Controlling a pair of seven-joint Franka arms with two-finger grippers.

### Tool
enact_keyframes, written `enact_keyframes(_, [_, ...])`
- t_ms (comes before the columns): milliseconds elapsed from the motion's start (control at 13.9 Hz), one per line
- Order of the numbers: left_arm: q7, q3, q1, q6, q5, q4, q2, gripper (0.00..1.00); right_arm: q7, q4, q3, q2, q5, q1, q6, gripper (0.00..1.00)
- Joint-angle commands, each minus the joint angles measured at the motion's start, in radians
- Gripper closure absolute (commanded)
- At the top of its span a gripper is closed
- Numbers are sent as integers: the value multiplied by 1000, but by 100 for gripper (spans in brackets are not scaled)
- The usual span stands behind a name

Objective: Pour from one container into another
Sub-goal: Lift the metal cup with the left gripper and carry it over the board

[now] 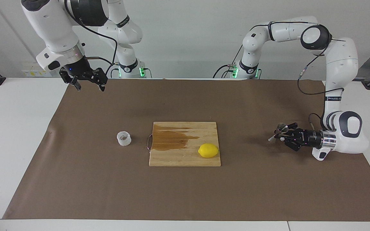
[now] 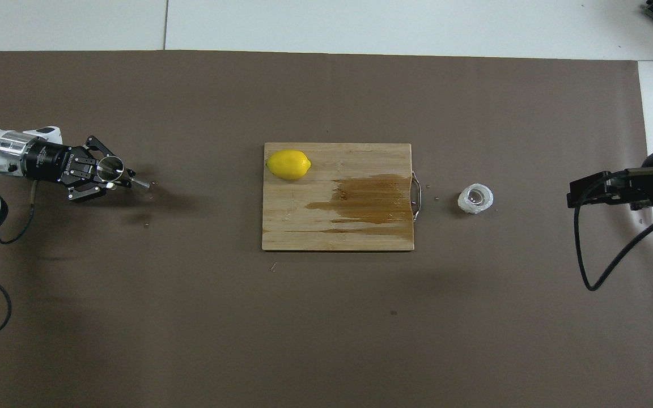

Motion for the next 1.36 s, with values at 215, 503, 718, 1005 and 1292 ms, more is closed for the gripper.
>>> enact_keyframes(215, [-15, -27, -31, 26, -69, -32, -12, 100, 11, -17, 6, -10, 14, -12, 18, 0])
enact_keyframes(503, [-17, -87, -51, 110, -81, -67, -14, 100, 11, -17, 6, -10, 14, -12, 18, 0])
enact_keyframes(718, [-17, -116, -84, 188, -90, -101, -26, 100, 11, -16, 6, -10, 14, -12, 17, 0])
enact_keyframes(1005, [-14, -134, -124, 320, -211, -199, -69, 100, 11, -17, 6, -10, 14, -12, 18, 0])
enact_keyframes(1292, [0, -134, -172, 441, -309, -285, -147, 100, 11, -17, 6, -11, 14, -12, 18, 0])
